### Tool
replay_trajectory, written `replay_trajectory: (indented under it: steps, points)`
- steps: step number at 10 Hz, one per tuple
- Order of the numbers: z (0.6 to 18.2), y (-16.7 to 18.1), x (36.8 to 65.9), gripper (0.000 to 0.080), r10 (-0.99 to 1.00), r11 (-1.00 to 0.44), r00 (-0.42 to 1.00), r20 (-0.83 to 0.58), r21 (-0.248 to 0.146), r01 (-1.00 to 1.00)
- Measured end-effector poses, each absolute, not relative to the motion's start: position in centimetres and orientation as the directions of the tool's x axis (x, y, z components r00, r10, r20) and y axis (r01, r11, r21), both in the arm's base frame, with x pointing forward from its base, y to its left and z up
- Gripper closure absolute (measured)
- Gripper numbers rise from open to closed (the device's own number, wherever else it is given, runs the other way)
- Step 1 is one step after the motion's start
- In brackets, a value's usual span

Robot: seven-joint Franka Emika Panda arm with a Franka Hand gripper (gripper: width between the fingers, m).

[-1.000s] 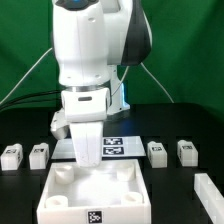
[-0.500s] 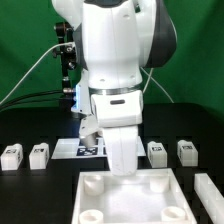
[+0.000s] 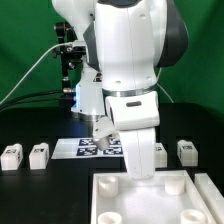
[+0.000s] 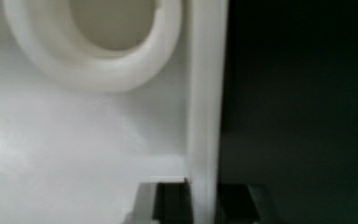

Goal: Assemble one leg

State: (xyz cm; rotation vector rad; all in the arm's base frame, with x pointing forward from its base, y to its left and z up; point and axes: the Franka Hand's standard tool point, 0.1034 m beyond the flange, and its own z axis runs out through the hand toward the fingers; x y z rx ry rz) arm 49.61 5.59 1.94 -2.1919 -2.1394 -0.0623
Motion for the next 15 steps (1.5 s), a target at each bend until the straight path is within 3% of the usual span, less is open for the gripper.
replay_trajectory:
  steps: [6,7,8,9,10,11,12,13,15]
  points:
    - [1.95,6.23,49.59,0.0742,0.995,-0.038,0.040,0.088,-0.024,0.999]
    - [1.92,6.19,49.58,0.0664,0.995,-0.039,0.041,0.088,-0.025,0.999]
    - [1.92,6.15,49.58,0.0481,0.995,-0.039,0.041,0.088,-0.025,0.999]
    - [1.92,6.12,49.59,0.0481,0.995,-0.040,0.042,0.088,-0.025,0.999]
    - [1.91,6.10,49.59,0.0278,0.995,-0.041,0.043,0.088,-0.025,0.999]
    - [1.91,6.08,49.59,0.0278,0.995,-0.041,0.043,0.088,-0.025,0.999]
    - [1.91,6.07,49.59,0.0190,0.995,-0.041,0.043,0.088,-0.025,0.999]
    - [1.91,6.06,49.59,0.0162,0.995,-0.041,0.043,0.088,-0.025,0.999]
    - [1.91,6.03,49.59,0.0152,0.995,-0.042,0.044,0.088,-0.025,0.999]
